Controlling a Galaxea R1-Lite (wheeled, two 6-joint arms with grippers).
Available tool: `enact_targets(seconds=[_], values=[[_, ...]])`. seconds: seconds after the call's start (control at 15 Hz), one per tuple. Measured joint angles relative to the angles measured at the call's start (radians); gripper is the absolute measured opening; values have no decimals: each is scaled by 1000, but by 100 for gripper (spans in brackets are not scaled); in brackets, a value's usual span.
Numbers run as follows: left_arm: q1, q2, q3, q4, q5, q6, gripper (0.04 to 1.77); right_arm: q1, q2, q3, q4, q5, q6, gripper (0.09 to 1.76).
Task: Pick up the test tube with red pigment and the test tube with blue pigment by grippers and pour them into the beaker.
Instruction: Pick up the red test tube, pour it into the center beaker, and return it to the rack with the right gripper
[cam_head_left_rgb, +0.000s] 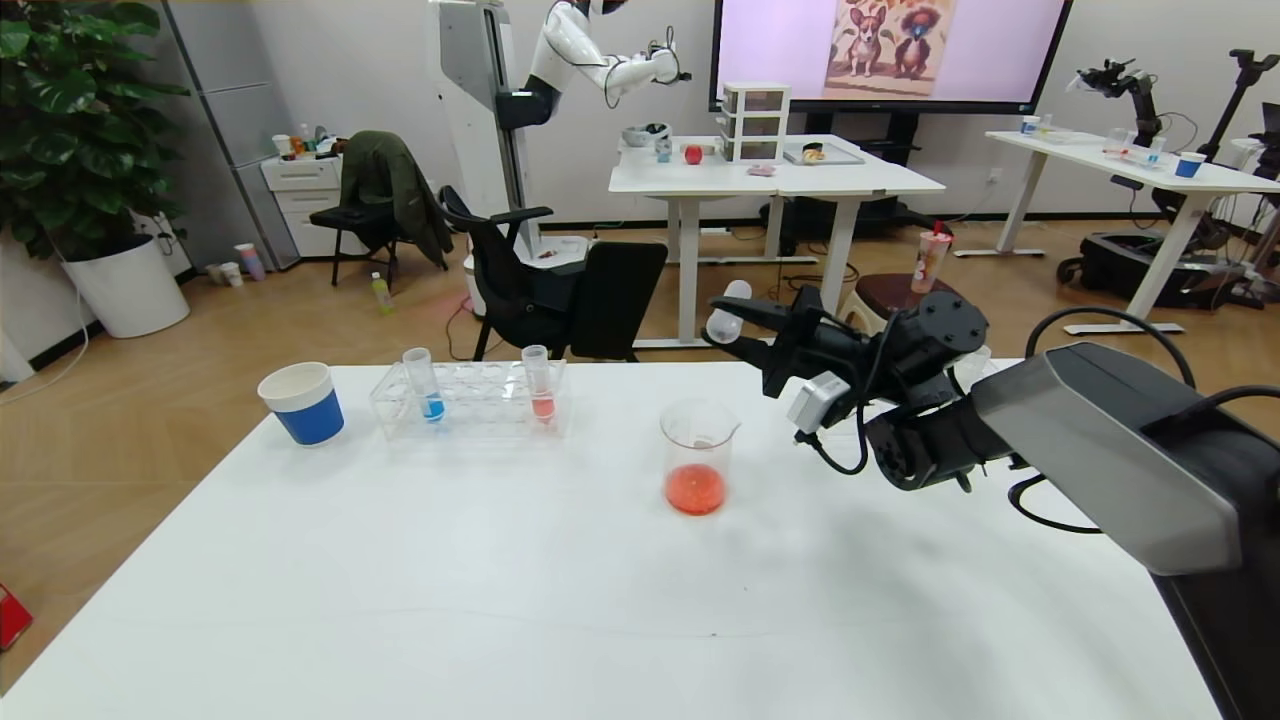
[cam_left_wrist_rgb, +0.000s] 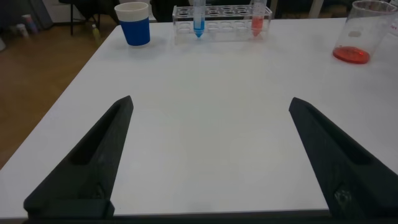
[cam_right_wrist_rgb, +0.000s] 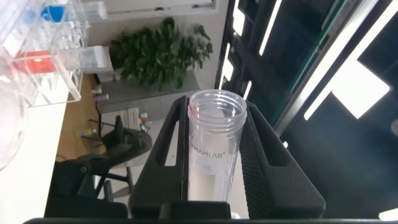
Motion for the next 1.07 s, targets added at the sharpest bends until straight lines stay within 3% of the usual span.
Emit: enact_targets(seconds=[0.4, 0.8, 1.07], values=[[0, 0, 0, 0, 0, 0, 175, -60, -233, 321, -10, -370, 363, 50], [0, 0, 0, 0, 0, 0, 175, -78, -430, 565, -11, -943, 803, 50], [0, 0, 0, 0, 0, 0, 175, -145, -498, 653, 32, -1045, 887, 50]])
